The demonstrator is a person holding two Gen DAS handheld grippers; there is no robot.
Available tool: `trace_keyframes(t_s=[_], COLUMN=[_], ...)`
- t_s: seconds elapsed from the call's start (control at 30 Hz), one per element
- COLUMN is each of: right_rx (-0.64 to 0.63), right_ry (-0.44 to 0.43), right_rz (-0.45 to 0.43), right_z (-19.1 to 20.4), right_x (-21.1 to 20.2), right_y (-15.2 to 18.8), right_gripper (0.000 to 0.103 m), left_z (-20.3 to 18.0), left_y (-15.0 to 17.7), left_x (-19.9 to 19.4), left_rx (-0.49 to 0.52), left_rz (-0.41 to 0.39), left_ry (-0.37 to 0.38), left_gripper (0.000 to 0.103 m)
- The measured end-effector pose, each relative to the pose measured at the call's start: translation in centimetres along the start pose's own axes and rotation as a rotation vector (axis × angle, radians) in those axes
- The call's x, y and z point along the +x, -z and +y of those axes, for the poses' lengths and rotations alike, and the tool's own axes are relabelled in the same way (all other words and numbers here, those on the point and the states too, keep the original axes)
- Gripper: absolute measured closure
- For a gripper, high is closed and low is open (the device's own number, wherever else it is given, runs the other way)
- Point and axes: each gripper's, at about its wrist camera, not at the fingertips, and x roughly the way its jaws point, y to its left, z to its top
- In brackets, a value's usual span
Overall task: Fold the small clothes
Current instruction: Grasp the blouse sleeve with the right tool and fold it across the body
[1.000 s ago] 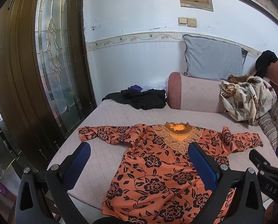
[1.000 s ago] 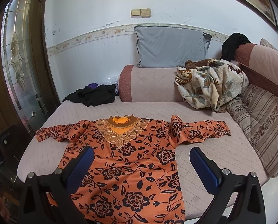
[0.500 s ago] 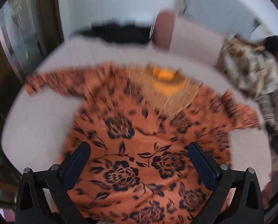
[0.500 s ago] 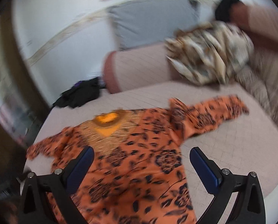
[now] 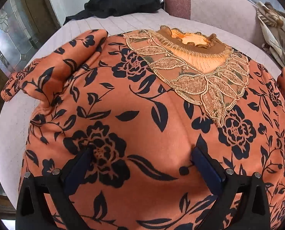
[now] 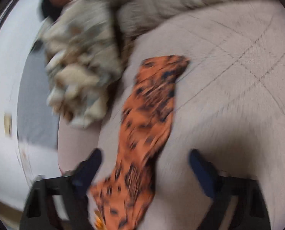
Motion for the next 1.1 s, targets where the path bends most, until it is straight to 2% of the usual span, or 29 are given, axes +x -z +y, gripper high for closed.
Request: trace_keyframes(t_s=[0.07, 0.23, 0.3, 0.37, 0.4, 0.47, 0.57, 0.67, 0.8, 0.93, 1.1], right_rx=[-0.011, -0.072, -0.139, -0.165, -0.147, -0.101, -0.176, -0.294, -0.466, -0.584, -0.598], right_ry=[-0.013, 0.037, 0.087, 0.109, 0.095, 0.044, 0.001, -0.13, -0.304, -0.425, -0.445], right_rz=[-0.052, -0.093, -0.101, -0.102, -0.095, -0.106, -0.139, -0.132, -0.037, 0.161, 0.435], right_z=[0.4, 2.3, 2.8, 2.5, 1.9, 1.3, 3.9, 9.3, 15.8, 19.8, 20.3], right_x=[0.6, 4.0, 4.8, 5.5, 5.8, 5.2, 3.1, 0.3, -3.6, -4.4, 0.0], right_y=[-1.8, -5.4, -5.8, -6.5, -6.8, -6.8, -5.4, -2.7, 4.5, 14.6, 26.1], right_gripper=[0.027, 0.031, 0.044, 0.083, 0.091, 0.095, 0.097, 0.097, 0.097, 0.097, 0.097], left_z=[0.2, -0.2, -0.1, -0.3, -0.3, -0.3, -0.1, 1.0, 4.3, 7.6, 11.2], left_y=[-0.2, 0.2, -0.1, -0.5, -0.9, -1.5, -2.8, -3.8, -4.3, -3.5, -3.5], left_x=[-0.2, -1.0, -1.3, -1.5, -1.7, -2.3, -4.4, -7.1, -8.1, -7.1, -5.4], left_rx=[-0.015, -0.036, -0.039, -0.036, -0.029, -0.017, 0.0, -0.02, -0.111, -0.222, -0.324], left_rz=[-0.013, -0.047, -0.03, -0.006, 0.009, -0.02, -0.12, -0.209, -0.258, -0.249, -0.236], left_ry=[0.006, -0.003, 0.006, 0.007, 0.007, 0.001, -0.053, -0.092, -0.165, -0.208, -0.21], left_gripper=[0.0, 0.0, 0.0, 0.0, 0.0, 0.0, 0.0, 0.0, 0.0, 0.0, 0.0])
